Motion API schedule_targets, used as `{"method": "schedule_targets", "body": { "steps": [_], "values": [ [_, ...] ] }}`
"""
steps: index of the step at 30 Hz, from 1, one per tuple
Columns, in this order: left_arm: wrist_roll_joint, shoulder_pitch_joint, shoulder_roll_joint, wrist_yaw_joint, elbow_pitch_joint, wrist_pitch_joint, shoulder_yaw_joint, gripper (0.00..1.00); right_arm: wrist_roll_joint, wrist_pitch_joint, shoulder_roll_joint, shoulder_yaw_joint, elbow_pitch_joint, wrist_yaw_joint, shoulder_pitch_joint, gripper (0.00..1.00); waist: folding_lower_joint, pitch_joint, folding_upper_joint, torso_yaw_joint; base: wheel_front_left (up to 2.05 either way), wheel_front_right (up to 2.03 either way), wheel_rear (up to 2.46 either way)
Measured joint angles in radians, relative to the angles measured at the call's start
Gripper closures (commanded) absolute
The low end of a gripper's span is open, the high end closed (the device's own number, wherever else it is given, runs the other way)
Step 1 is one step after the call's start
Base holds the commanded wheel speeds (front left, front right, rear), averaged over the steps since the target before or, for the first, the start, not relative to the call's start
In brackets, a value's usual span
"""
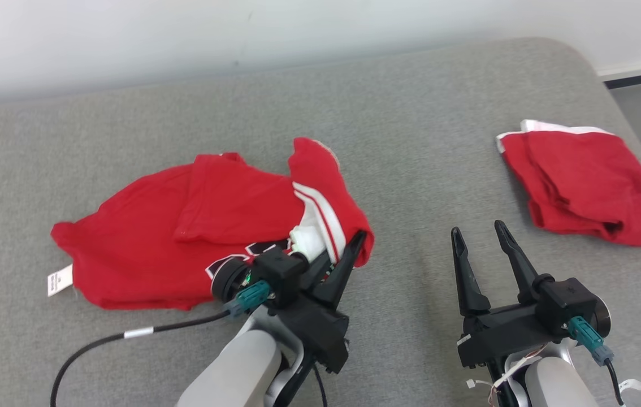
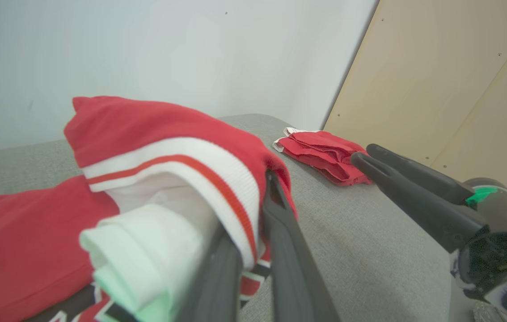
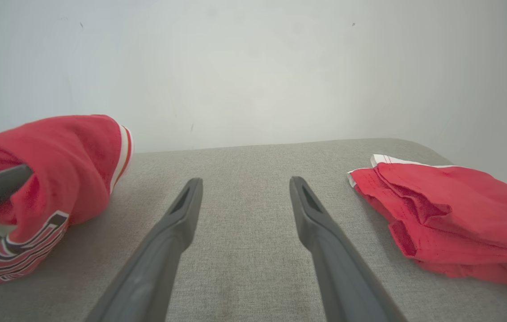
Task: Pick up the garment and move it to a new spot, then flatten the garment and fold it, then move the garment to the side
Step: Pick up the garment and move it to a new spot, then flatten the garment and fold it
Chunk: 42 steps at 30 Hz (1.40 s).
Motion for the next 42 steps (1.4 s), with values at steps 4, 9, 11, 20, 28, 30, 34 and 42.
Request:
{"method": "schedule_targets", "body": {
  "steps": [4, 9, 11, 20, 28, 30, 34, 42],
  "values": [
    [0.034, 0.051, -0.005, 0.0, 0.001, 0.0, 0.079, 0.0, 0.0, 0.0, 0.004, -0.004, 0.003, 0.0, 0.006, 0.0, 0.0, -0.03, 0.0, -0.019, 0.0, 0.0, 0.0],
    [0.118, 0.148, 0.004, 0.01, -0.01, 0.0, 0.229, 0.0, 0.007, 0.0, 0.01, -0.005, 0.008, 0.0, 0.028, 0.0, 0.0, -0.072, 0.0, -0.016, 0.0, 0.0, 0.0],
    [0.144, 0.199, 0.014, 0.032, -0.03, 0.0, 0.309, 0.0, 0.007, 0.0, 0.011, -0.007, 0.01, 0.0, 0.039, 0.0, -0.0001, -0.089, 0.0, -0.01, 0.0, 0.0, 0.0],
    [0.288, 0.42, 0.033, 0.109, -0.15, 0.0, 0.608, 0.0, 0.008, 0.0, 0.012, -0.011, 0.021, 0.0, 0.084, 0.0, 0.0, -0.148, 0.0, 0.043, 0.0, 0.0, 0.0],
    [0.385, 0.59, 0.013, 0.161, -0.245, 0.0, 0.783, 0.0, 0.02, 0.0, 0.012, 0.006, 0.036, 0.0, 0.105, 0.0, 0.0, -0.178, 0.0, 0.094, 0.0, 0.0, 0.0],
    [0.396, 0.627, 0.006, 0.159, -0.259, 0.0, 0.8, 0.0, 0.021, 0.0, 0.013, 0.005, 0.038, 0.0, 0.107, 0.0, 0.0, -0.182, 0.0, 0.106, 0.0, 0.0, 0.0],
    [0.414, 0.663, -0.003, 0.162, -0.291, 0.0, 0.831, 0.0, 0.022, 0.0, 0.013, 0.01, 0.044, 0.0, 0.109, 0.0, 0.0001, -0.184, 0.0, 0.126, 0.0, 0.0, 0.0],
    [0.398, 0.663, -0.007, 0.166, -0.306, 0.0, 0.809, 0.0, 0.014, 0.0, 0.012, 0.031, 0.06, 0.0, 0.116, 0.0, 0.0001, -0.172, 0.0, 0.16, 0.0, 0.0, 0.0]
  ]
}}
